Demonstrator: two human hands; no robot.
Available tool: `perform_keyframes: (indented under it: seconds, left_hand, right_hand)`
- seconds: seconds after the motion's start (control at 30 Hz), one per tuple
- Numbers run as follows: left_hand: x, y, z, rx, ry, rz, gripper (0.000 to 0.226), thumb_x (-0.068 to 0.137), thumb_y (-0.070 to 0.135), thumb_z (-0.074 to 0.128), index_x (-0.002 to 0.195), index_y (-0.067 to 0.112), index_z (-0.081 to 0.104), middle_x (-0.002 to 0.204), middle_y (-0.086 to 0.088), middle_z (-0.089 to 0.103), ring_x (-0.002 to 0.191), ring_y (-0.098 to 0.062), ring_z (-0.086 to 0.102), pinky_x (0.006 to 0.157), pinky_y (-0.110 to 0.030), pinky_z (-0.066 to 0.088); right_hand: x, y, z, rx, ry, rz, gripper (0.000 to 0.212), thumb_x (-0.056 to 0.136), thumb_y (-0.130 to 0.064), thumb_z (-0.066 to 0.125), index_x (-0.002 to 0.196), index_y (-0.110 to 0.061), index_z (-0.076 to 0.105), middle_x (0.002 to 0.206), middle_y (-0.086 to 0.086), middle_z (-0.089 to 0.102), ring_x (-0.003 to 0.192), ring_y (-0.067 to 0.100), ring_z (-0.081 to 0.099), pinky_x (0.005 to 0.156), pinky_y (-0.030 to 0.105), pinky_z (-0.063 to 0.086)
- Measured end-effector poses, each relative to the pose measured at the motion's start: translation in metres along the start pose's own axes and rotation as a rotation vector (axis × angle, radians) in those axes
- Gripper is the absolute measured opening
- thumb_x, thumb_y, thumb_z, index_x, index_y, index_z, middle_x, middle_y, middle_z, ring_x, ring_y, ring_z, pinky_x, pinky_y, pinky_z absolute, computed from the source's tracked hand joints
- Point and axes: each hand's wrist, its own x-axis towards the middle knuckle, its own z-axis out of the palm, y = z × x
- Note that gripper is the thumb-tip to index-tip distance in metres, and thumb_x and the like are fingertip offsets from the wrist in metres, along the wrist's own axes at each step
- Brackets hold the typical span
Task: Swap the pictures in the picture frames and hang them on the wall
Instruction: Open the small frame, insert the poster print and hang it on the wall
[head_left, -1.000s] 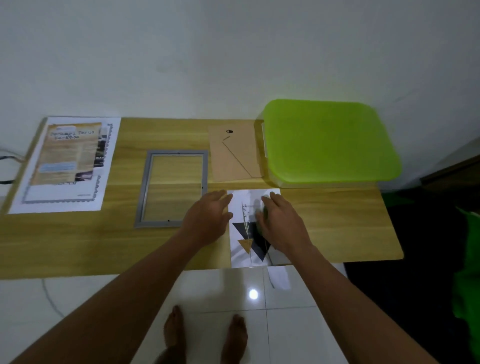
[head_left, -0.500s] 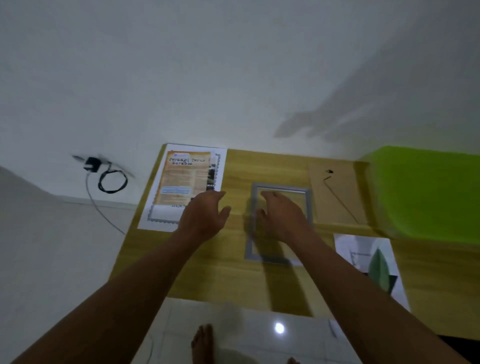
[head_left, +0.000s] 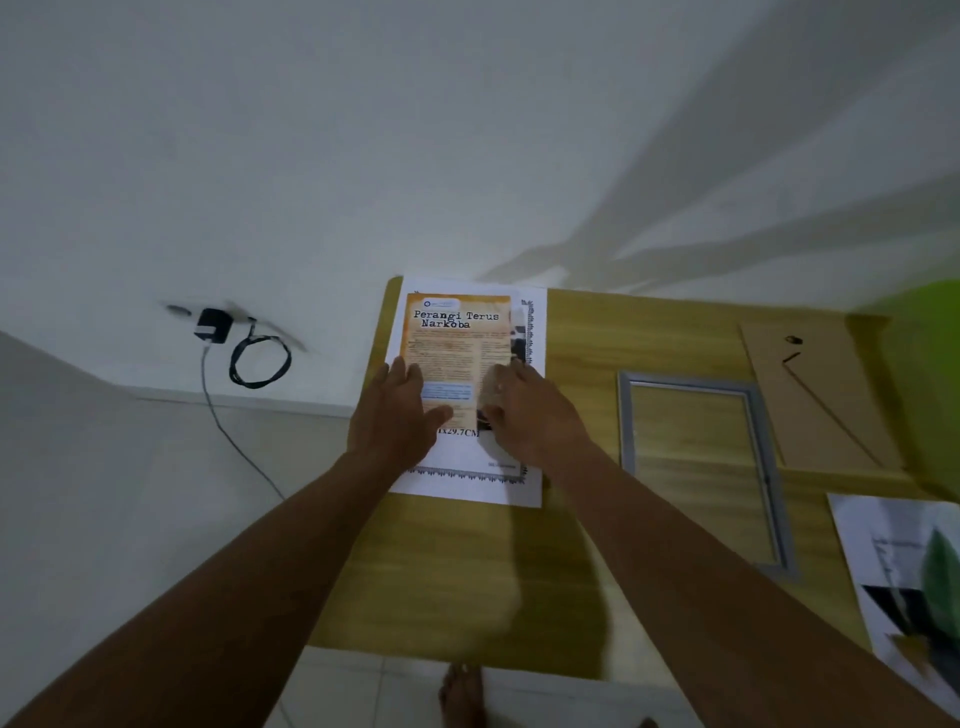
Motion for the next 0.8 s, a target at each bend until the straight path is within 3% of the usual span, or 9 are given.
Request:
perform_keyframes:
  seconds: [0.1,0.3,0.37,0.47,0.57,0.63,0.7,0.8]
  left_hand:
    - [0.002,-0.008,0.002,0.011,0.003,0.027,0.056,0.084,0.048,0.064,0.122,0.009,0.05,0.121,-0.006,0.05,0.113,-0.025,0.046,0.091,-0.039,0.05]
    - [0.002,-0.014,0.003,0.042,-0.007,0.017,0.064,0.084,0.051,0.064,0.13,0.009,0.048,0.131,-0.007,0.049,0.123,-0.029,0.044,0.096,-0.045,0.049]
    - [0.002,-0.014,0.003,0.03,-0.009,0.012,0.067,0.083,0.05,0.065,0.133,0.01,0.047,0.134,-0.008,0.05,0.125,-0.03,0.043,0.098,-0.046,0.048]
    - [0.002,-0.013,0.002,-0.014,0.014,0.008,0.068,0.082,0.046,0.069,0.135,0.009,0.046,0.132,-0.007,0.053,0.125,-0.03,0.045,0.098,-0.045,0.046]
    - [0.002,-0.011,0.001,-0.028,0.025,0.011,0.068,0.081,0.043,0.071,0.134,0.01,0.045,0.128,-0.005,0.055,0.12,-0.027,0.047,0.094,-0.044,0.047]
    - [0.002,-0.01,-0.001,-0.037,0.027,0.009,0.069,0.079,0.041,0.073,0.134,0.01,0.045,0.128,-0.005,0.056,0.119,-0.028,0.047,0.094,-0.044,0.047]
    - [0.002,-0.009,-0.002,-0.046,0.027,0.012,0.072,0.078,0.04,0.075,0.136,0.01,0.044,0.129,-0.006,0.056,0.118,-0.029,0.048,0.094,-0.045,0.047]
    - [0.003,-0.008,-0.004,-0.089,0.05,0.006,0.07,0.077,0.037,0.075,0.135,0.01,0.046,0.126,-0.007,0.06,0.114,-0.031,0.053,0.091,-0.047,0.051]
  right_hand:
    - [0.003,-0.006,0.017,-0.086,0.007,-0.001,0.041,0.096,-0.029,0.048,0.132,-0.011,0.04,0.135,0.011,0.045,0.129,0.029,0.039,0.106,0.05,0.036]
    - [0.003,-0.019,0.022,-0.042,0.104,0.062,0.051,0.095,-0.026,0.054,0.141,-0.015,0.037,0.14,0.009,0.05,0.135,0.027,0.038,0.115,0.054,0.02]
    - [0.001,-0.026,0.02,0.127,0.133,0.089,0.054,0.095,-0.019,0.057,0.146,-0.015,0.036,0.141,0.01,0.052,0.133,0.028,0.043,0.114,0.047,0.025]
    - [0.001,-0.032,0.015,0.324,0.232,0.165,0.052,0.093,-0.006,0.058,0.143,-0.012,0.042,0.141,0.007,0.049,0.126,0.024,0.049,0.102,0.034,0.041]
    - [0.009,-0.028,0.014,0.485,0.298,0.25,0.051,0.09,-0.003,0.061,0.139,-0.012,0.049,0.135,0.006,0.051,0.123,0.021,0.05,0.101,0.032,0.045]
    - [0.016,-0.025,0.014,0.633,0.327,0.303,0.045,0.088,-0.003,0.061,0.131,-0.016,0.055,0.126,0.001,0.059,0.111,0.017,0.058,0.086,0.031,0.056]
    - [0.018,-0.025,0.01,0.746,0.331,0.343,0.034,0.089,-0.001,0.059,0.12,-0.016,0.061,0.117,-0.003,0.066,0.099,0.011,0.062,0.067,0.016,0.055]
    - [0.02,-0.024,0.003,0.762,0.343,0.317,0.034,0.091,-0.002,0.058,0.118,-0.021,0.064,0.115,-0.005,0.07,0.095,0.007,0.062,0.079,0.023,0.056]
